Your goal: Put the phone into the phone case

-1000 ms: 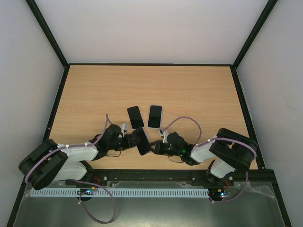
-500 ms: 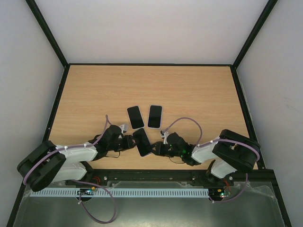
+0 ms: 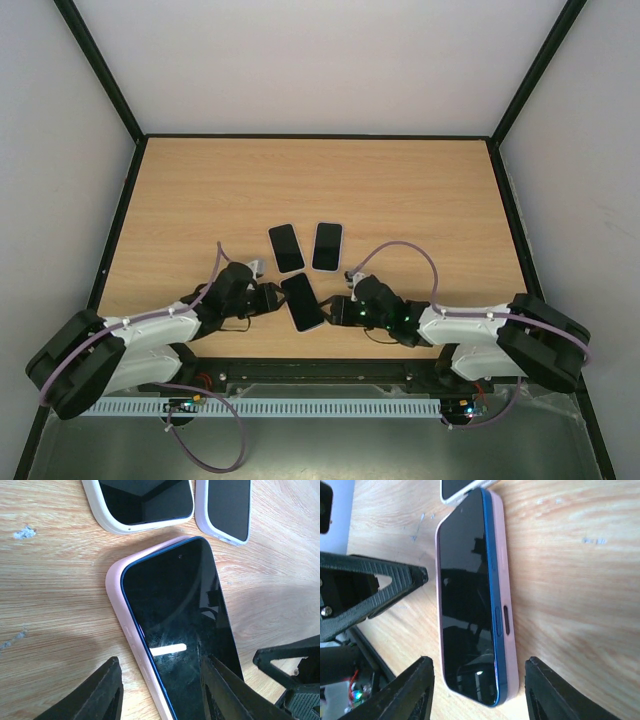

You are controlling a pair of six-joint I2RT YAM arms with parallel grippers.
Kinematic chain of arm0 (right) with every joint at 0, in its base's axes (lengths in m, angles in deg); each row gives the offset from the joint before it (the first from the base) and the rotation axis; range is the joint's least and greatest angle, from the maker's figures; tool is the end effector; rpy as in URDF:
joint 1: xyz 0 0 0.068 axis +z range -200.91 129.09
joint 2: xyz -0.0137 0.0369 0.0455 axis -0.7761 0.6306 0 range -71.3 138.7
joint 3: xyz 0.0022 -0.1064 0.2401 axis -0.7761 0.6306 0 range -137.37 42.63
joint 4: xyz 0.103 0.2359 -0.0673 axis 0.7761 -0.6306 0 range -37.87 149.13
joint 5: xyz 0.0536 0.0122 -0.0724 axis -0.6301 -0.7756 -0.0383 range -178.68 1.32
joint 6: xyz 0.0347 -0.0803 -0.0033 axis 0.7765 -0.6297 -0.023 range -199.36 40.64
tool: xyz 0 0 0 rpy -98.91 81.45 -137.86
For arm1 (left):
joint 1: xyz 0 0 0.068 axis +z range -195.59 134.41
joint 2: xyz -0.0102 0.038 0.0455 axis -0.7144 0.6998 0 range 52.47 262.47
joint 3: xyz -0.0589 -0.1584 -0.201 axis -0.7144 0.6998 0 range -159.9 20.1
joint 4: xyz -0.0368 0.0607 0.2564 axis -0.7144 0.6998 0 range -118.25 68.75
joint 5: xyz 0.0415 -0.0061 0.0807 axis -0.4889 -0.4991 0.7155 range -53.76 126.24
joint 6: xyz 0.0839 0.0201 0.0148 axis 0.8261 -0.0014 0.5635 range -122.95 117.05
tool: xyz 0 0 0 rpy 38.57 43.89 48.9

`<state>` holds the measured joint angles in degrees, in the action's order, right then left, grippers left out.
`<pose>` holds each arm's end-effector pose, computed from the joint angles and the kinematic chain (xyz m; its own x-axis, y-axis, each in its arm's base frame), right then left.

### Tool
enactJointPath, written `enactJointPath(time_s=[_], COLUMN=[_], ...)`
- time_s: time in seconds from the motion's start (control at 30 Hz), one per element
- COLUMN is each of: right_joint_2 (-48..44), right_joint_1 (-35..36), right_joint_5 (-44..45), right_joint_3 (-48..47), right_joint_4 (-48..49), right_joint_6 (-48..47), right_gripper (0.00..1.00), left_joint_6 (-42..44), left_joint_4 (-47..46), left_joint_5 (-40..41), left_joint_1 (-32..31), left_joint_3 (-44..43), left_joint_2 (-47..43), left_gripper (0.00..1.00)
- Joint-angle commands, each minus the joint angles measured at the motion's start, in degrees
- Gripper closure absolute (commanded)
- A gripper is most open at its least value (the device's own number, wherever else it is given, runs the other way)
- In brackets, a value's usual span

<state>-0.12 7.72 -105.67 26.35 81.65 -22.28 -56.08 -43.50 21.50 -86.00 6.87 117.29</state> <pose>0.1140 0.2305 0.1040 -0.9448 -0.0075 -0.3276 -0.2796 0.5401 0.7938 0.1658 -0.1671 0.0960 -0.8971 -0.2523 -0.3627 0.1088 0.6695 -0.7348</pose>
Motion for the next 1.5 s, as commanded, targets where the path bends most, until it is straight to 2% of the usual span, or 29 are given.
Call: enactJointPath(time_s=[0.0, 0.27, 0.37, 0.43, 0.6, 0.7, 1.13, 1.47], right_joint_2=[0.39, 10.66, 14.99, 17.12, 20.47, 21.5, 22.87, 19.71], right_joint_1=[0.1, -0.55, -0.88, -0.88, -0.89, -0.89, -0.88, -0.89], right_joint_5=[5.38, 2.44, 0.55, -2.18, -6.38, -7.25, -11.39, -11.36], right_joint_3=[-3.78, -6.89, -7.71, -7.69, -7.57, -8.12, -5.92, -3.19], right_joint_4=[-5.38, 2.87, 6.35, 9.25, 16.17, 18.18, 36.23, 41.98], right_joint_6=[-3.9, -2.89, -1.78, -0.57, 3.03, 4.68, 17.48, 21.84], right_gripper=[0.49, 0.4, 0.32, 0.31, 0.31, 0.31, 0.33, 0.33], left_joint_6=[0.36, 0.3, 0.49, 1.0, 0.68, -0.16, -3.6, -8.1], left_joint_4=[0.41, -0.72, -0.63, 0.07, -1.15, -3.29, -8.18, -12.11], left_joint_5=[-0.27, -1.31, -0.94, -0.39, -0.9, -1.42, -2.94, -2.71], left_joint_1=[0.82, 1.47, 1.64, 1.64, 1.58, 1.2, -0.65, -4.62], left_joint_3=[-1.14, -0.94, -0.67, -0.4, 1.39, 2.81, 6.47, 6.66], left_joint_2=[0.03, 2.0, 2.32, 2.52, 2.35, 2.4, 0.36, -0.58], left_gripper=[0.56, 0.57, 0.62, 0.67, 0.69, 0.74, 0.8, 0.79])
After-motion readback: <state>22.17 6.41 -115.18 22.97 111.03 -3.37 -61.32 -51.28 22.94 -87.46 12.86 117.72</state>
